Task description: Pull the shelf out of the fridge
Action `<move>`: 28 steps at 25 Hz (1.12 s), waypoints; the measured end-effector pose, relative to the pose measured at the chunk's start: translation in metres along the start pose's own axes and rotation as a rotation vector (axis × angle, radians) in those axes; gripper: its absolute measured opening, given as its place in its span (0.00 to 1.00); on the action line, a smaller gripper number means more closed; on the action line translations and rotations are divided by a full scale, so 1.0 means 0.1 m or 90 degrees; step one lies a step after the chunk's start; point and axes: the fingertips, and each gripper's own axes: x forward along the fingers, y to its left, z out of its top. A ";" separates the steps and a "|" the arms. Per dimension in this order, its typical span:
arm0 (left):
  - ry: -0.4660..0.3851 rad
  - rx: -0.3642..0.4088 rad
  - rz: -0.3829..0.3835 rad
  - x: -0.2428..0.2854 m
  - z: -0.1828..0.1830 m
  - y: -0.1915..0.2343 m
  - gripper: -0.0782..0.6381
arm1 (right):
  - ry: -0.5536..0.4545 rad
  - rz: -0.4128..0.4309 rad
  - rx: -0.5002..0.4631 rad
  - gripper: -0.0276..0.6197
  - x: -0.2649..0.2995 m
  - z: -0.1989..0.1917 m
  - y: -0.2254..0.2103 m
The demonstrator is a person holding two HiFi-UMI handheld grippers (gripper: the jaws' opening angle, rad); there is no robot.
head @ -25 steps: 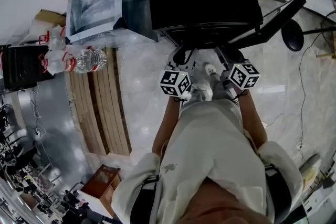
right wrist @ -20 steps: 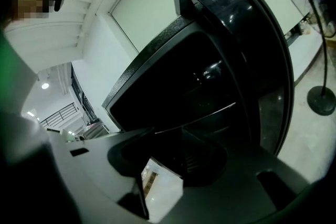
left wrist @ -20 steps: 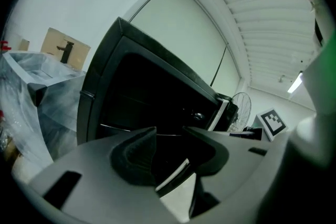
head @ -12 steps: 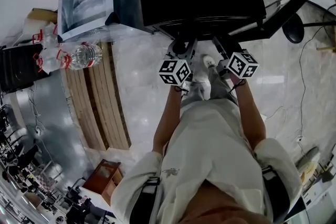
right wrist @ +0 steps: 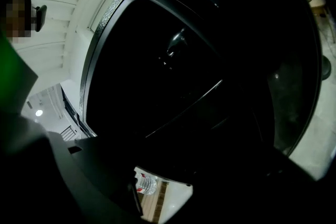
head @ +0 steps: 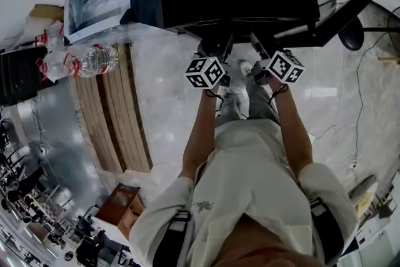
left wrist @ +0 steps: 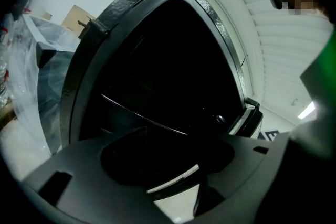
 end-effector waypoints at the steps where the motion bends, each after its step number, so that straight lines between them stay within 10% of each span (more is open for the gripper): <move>1: -0.002 -0.006 0.002 0.02 0.01 0.02 0.44 | -0.002 0.000 0.008 0.47 0.03 0.01 -0.01; 28: -0.093 -0.036 -0.004 0.57 0.25 0.25 0.43 | -0.108 0.026 -0.005 0.39 0.51 0.36 -0.18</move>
